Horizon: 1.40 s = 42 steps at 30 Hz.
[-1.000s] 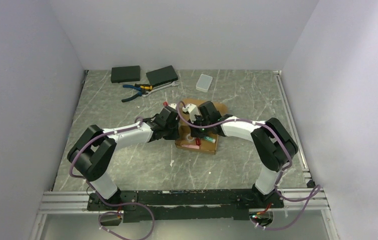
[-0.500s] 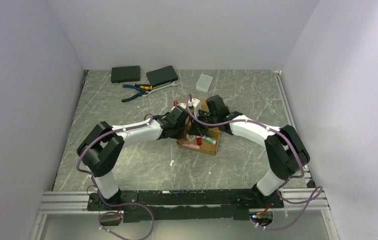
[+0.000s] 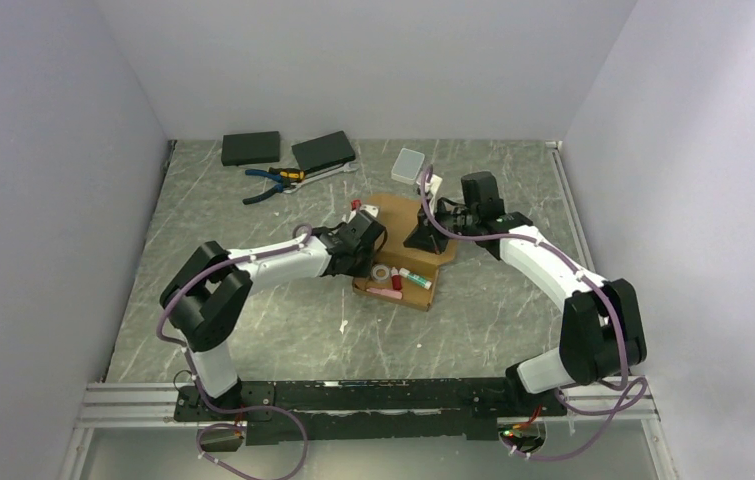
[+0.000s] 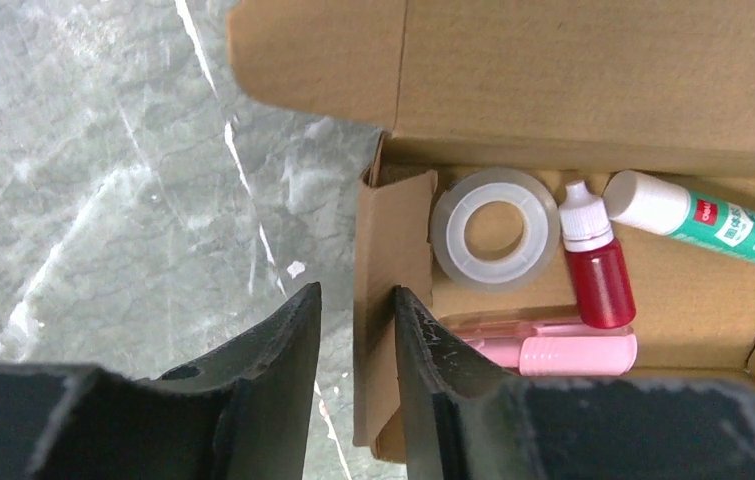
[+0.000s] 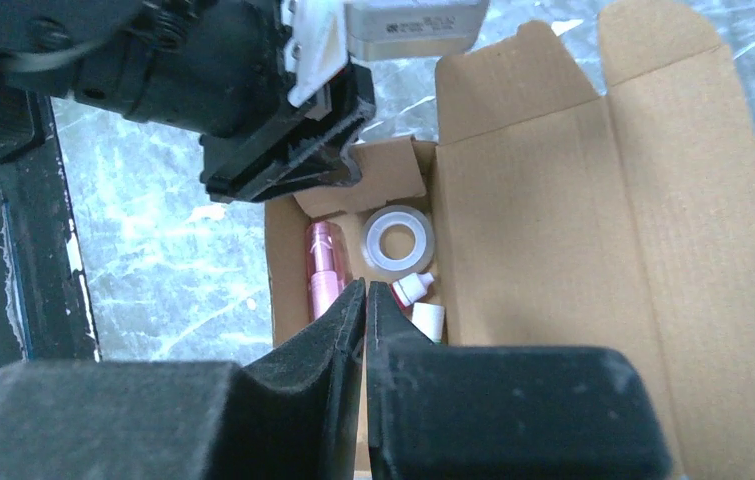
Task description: Fold the paper box
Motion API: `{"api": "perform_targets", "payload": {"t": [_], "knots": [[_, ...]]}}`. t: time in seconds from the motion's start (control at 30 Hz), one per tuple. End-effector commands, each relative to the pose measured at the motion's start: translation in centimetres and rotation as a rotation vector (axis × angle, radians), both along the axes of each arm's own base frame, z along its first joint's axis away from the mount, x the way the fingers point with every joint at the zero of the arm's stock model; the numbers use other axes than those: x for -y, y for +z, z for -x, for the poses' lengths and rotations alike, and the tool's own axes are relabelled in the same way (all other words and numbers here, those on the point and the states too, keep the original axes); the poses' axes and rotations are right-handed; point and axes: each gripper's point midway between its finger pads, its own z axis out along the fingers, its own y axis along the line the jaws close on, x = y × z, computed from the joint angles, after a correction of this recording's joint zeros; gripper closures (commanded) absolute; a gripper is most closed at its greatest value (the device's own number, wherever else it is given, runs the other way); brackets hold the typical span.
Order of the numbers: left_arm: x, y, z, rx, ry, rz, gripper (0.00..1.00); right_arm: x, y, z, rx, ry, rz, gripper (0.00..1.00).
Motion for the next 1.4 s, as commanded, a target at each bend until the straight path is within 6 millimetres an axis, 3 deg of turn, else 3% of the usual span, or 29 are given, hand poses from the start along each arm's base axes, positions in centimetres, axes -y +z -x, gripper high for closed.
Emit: {"api": "perform_targets", "payload": {"t": [0.0,0.13,0.37,0.5,0.63,0.77,0.87,1.07,1.37], "knots": [[0.9,0.5,-1.1,0.008,-0.032,-0.011,0.62,-0.1,3.1,0.0,0.083,0.047,-0.058,0.91],[0.5,-0.9,-1.0,-0.029,-0.033,-0.043,0.64,0.2,3.5,-0.1,0.086,0.040,-0.071,0.91],[-0.9,-1.6,-1.4,-0.033,-0.012,-0.110,1.00,0.5,3.7,-0.2,0.090,0.029,-0.077,0.91],[-2.4,-1.6,-1.9,-0.007,0.033,-0.194,1.00,0.6,3.6,-0.3,0.089,0.023,-0.075,0.91],[-2.5,-1.4,-2.2,0.003,0.039,-0.209,1.00,0.7,3.6,-0.5,0.086,0.016,-0.075,0.91],[-1.9,-0.7,-2.4,0.010,0.038,-0.174,0.74,1.1,3.8,-0.7,0.086,0.006,-0.080,0.91],[-1.3,0.6,-2.5,0.026,0.032,-0.131,0.64,1.3,3.9,-0.8,0.087,-0.001,-0.084,0.91],[-1.0,2.9,-2.7,0.057,0.028,-0.096,0.60,1.6,3.9,-0.9,0.085,-0.007,-0.088,0.91],[-0.8,4.4,-2.6,0.071,0.011,-0.044,0.54,1.8,4.1,-1.0,0.085,-0.013,-0.092,0.91]]}}
